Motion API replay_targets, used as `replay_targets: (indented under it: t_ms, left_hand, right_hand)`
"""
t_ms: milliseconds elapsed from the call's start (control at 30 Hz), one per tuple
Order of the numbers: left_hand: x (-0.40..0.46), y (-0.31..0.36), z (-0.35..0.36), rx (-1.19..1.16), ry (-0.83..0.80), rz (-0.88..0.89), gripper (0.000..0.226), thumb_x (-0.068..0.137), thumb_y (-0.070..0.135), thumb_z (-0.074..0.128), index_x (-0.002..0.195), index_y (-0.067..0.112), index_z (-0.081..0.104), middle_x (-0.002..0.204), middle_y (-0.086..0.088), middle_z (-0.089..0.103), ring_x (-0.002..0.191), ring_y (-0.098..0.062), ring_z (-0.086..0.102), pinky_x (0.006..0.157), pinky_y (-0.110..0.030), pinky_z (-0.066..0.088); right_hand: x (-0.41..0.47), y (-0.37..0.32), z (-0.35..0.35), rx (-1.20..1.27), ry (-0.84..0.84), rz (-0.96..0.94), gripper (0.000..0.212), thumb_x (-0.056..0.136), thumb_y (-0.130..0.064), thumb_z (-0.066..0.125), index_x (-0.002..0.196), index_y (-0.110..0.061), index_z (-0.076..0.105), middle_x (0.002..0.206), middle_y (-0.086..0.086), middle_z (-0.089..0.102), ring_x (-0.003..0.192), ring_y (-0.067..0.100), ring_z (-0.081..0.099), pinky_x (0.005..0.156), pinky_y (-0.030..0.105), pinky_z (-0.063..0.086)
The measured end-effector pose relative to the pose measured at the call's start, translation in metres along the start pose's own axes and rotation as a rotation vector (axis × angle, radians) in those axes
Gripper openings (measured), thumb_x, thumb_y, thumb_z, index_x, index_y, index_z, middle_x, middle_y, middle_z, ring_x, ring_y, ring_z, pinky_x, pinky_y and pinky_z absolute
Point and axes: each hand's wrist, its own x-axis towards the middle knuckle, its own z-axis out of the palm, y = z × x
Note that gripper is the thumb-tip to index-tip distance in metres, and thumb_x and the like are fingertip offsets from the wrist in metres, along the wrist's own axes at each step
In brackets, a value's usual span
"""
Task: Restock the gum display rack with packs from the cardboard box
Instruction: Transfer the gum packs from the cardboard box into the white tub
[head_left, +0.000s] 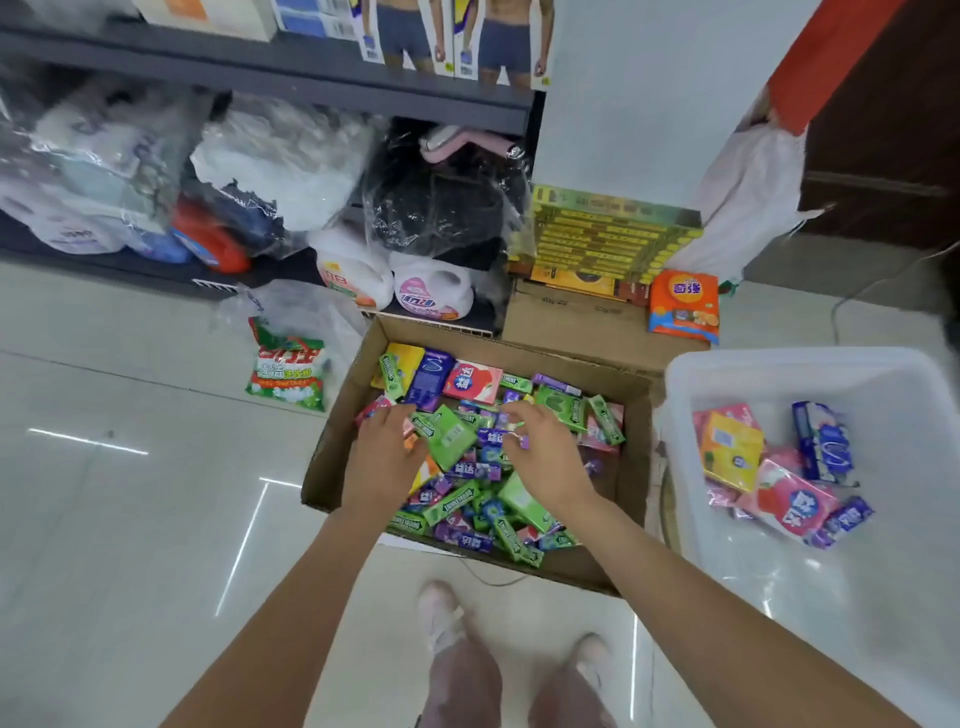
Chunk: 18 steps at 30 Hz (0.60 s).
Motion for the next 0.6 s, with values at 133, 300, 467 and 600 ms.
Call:
replay_targets:
  t_ms: [133,300,467,600]
  left_hand:
    - [0.024,-0.046,0.004,0.151,-0.172,0.013,0.068,0.089,0.035,0.059,0.145,0.013,0.028,0.152,-0.008,0.027,0.137,-0.027,0.026,0.107,-0.039,0.031]
    - [0.036,-0.080,0.015,0.180,-0.347,0.034,0.101,0.082,0.048,0.063,0.150,0.017,-0.005,0.158,-0.005,-0.008,0.145,-0.021,-0.004,0.115,-0.033,0.012]
    - [0.036,-0.089,0.024,0.039,-0.311,0.053,0.099,0.080,0.044,0.068,0.151,0.018,0.004,0.158,-0.002,-0.001,0.145,-0.019,0.001,0.115,-0.030,0.012]
    - [0.038,-0.086,0.023,-0.086,-0.208,0.049,0.073,0.086,0.030,0.064,0.146,0.016,0.025,0.153,-0.004,0.018,0.139,-0.020,0.024,0.112,-0.029,0.026]
  right_hand:
    - [0.032,-0.002,0.052,-0.063,-0.111,0.100,0.049,0.095,-0.015,0.049,0.143,-0.016,0.036,0.144,0.009,0.039,0.132,0.026,0.037,0.105,0.034,0.033]
    - [0.058,-0.003,0.087,-0.336,-0.187,0.117,0.066,0.092,-0.030,0.056,0.148,-0.016,0.024,0.148,0.008,0.033,0.138,0.027,0.026,0.115,0.038,0.022]
    - [0.066,-0.013,0.102,-0.334,-0.072,0.134,0.072,0.085,-0.020,0.067,0.146,-0.020,0.028,0.134,0.011,0.046,0.126,0.030,0.041,0.107,0.038,0.034]
    - [0.065,-0.018,0.099,-0.221,0.016,0.148,0.054,0.088,-0.006,0.058,0.140,-0.013,0.041,0.134,0.012,0.045,0.114,0.027,0.052,0.099,0.037,0.041]
